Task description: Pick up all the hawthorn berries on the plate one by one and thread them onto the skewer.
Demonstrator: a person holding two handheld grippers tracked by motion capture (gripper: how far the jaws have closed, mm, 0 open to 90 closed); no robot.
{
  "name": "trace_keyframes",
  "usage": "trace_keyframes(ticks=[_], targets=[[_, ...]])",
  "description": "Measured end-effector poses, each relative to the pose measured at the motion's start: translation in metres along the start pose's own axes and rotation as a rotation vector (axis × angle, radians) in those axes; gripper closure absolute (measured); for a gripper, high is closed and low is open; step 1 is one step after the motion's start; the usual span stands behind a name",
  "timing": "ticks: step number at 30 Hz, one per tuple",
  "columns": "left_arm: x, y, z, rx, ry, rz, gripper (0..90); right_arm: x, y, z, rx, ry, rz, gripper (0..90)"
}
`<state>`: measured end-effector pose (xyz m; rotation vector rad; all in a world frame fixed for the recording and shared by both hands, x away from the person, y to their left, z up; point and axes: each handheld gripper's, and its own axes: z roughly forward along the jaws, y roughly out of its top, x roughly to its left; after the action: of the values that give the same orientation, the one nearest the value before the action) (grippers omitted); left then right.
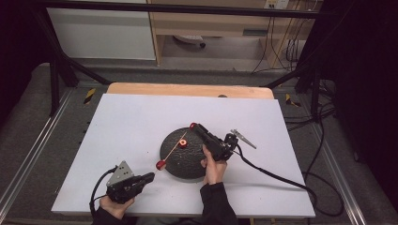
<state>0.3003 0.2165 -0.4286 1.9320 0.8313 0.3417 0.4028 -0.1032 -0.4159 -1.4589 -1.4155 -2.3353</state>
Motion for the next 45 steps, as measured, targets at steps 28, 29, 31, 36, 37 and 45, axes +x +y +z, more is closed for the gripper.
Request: trace_keyframes(ticks=[28, 29, 31, 36, 37, 45], targets=[[-0.002, 0.001, 0.002, -0.012, -0.018, -0.009, 87.7, -0.004, -0.009, 0.009, -0.017, 0.016, 0.08, 62.7], [-0.002, 0.001, 0.002, -0.012, -0.018, -0.009, 87.8, -0.004, -0.009, 0.009, -0.017, 0.016, 0.08, 62.7], [-0.002, 0.001, 0.002, -0.013, -0.017, -0.011, 87.7, -0.004, -0.01, 0.01, -0.016, 0.015, 0.078, 62.7], [-0.002, 0.001, 0.002, -0.016, -0.015, -0.015, 87.8, -0.003, -0.013, 0.012, -0.011, 0.023, 0.085, 62.7], [-0.002, 0.001, 0.002, -0.016, -0.015, -0.015, 87.7, -0.003, -0.013, 0.012, -0.011, 0.023, 0.085, 62.7], [-0.002, 0.001, 0.002, -0.027, -0.01, -0.033, 87.8, 0.001, -0.019, 0.016, 0.007, 0.03, 0.08, 62.7]])
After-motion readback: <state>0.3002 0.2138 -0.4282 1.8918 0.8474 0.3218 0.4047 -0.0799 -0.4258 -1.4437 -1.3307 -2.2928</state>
